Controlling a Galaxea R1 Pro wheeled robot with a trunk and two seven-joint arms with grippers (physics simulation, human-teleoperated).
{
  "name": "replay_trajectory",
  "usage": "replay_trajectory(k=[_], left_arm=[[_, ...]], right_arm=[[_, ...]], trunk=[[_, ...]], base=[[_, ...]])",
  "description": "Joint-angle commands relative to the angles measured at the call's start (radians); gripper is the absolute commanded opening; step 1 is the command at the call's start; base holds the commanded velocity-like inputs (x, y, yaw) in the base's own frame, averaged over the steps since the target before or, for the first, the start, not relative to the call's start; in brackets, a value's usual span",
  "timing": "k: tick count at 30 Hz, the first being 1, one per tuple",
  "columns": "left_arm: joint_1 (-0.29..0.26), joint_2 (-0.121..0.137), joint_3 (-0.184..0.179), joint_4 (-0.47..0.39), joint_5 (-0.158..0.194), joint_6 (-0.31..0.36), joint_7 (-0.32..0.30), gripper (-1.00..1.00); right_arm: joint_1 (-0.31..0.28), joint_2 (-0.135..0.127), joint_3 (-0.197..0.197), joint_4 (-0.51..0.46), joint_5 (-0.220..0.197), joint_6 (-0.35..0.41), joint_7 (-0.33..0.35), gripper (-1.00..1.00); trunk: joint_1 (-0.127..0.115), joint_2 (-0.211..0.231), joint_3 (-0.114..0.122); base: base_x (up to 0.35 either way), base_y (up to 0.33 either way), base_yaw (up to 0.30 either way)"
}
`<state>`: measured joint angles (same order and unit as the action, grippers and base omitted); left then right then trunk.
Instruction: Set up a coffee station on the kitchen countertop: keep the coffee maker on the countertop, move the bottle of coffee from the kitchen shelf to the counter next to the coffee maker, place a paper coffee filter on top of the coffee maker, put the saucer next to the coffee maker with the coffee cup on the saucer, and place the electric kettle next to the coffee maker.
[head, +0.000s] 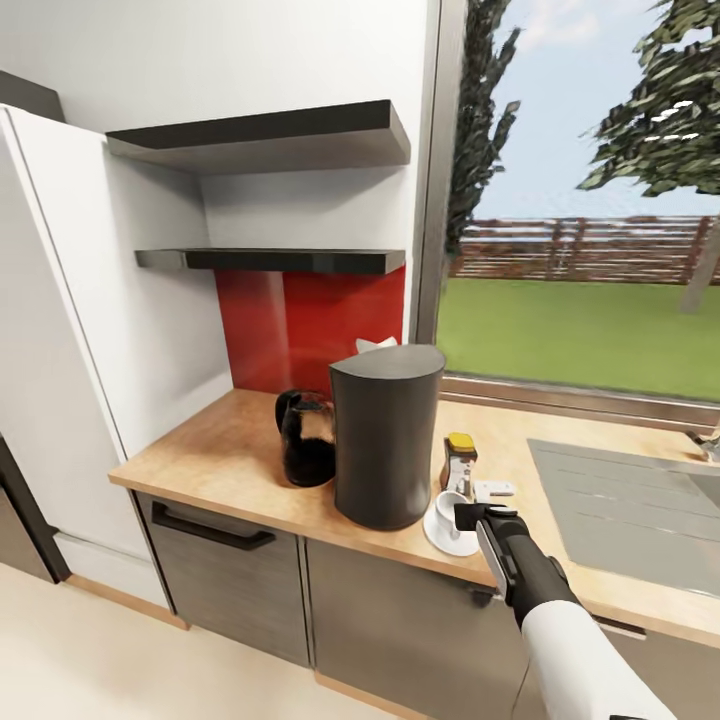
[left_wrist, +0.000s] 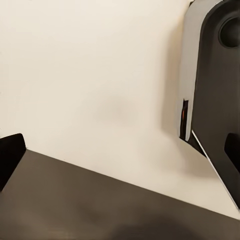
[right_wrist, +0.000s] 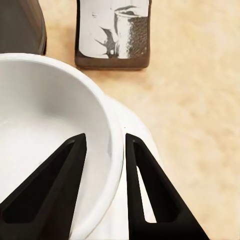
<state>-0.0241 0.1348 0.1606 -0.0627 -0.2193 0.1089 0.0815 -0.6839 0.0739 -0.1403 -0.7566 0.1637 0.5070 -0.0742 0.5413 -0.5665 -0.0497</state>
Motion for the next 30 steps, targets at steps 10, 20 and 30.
replay_trajectory(k=[10,20,30], left_arm=[[0.000,-0.005,-0.002,-0.002,-0.012,0.011,0.001,1.00],[0.000,-0.002,-0.001,-0.001,-0.011,0.005,0.000,1.00],[0.000,0.000,0.000,-0.001,-0.012,0.007,0.000,1.00]], right_arm=[[0.000,0.001,-0.004,-0.003,0.010,0.005,0.004,-1.00],[-0.001,0.000,-0.005,0.032,0.010,0.005,-0.053,-1.00],[-0.001,0.001,-0.004,0.034,0.008,0.005,-0.074,-1.00]], trunk=[[0.001,-0.002,-0.002],[0.001,-0.002,-0.002],[0.001,-0.002,-0.002]], base=[[0.056,0.009,0.000],[0.002,0.000,0.000],[0.000,0.000,0.000]])
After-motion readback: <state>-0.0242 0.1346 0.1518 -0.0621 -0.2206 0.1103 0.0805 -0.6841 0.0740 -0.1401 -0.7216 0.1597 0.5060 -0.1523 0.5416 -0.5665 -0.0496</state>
